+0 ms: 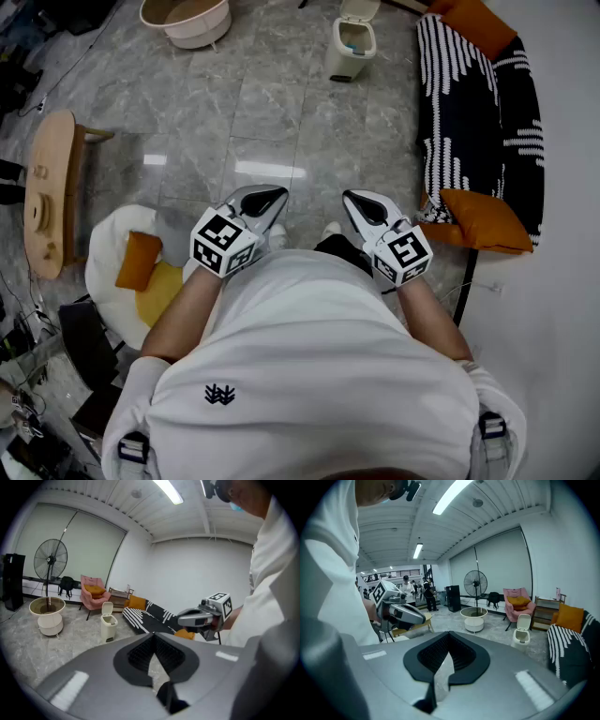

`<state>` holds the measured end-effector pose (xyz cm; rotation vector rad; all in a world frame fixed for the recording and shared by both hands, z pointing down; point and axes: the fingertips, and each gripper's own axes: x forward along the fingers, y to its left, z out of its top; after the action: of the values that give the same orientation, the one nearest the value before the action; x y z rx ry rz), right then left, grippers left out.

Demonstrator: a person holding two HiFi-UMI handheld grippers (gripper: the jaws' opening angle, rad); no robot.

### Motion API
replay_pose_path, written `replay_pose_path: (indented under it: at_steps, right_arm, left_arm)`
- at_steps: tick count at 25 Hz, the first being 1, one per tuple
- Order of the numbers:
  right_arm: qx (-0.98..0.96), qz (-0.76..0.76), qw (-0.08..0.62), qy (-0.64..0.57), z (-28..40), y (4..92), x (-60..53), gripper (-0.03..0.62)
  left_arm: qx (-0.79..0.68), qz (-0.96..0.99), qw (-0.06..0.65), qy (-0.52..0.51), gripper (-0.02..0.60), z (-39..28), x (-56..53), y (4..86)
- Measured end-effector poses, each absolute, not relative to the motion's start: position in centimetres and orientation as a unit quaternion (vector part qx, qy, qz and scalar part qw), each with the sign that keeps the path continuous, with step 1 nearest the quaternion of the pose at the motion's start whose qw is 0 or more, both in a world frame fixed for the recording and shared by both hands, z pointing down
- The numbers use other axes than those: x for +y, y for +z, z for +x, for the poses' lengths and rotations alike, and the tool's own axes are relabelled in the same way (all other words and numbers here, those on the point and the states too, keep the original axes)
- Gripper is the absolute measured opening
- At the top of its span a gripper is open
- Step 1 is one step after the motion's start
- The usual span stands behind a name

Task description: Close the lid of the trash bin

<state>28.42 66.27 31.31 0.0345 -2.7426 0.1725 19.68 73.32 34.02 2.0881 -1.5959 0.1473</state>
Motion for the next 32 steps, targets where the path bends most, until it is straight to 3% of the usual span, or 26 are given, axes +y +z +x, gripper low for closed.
replay_pose_path:
  at_steps: [15,25,32]
  right_arm:
    - [-0.977,0.026,0.189,0.093,23.6,33.0,59.4,0.021]
    - [-0.982,-0.001,0.159,0.1,15.1,32.6,44.6,0.023]
    - [-0.984,0.037,0.147,0.098,14.4,33.1,33.2,0.023]
  left_arm:
    - [-0.59,0.761,0.257,0.078,0.057,15.0,67.4,36.0]
    - [-0.616,0.737,0.25,0.123,0.058,7.1,53.4,33.7]
    - [-0.615,0.746,0.219,0.129,0.058,4.4,42.0,31.8]
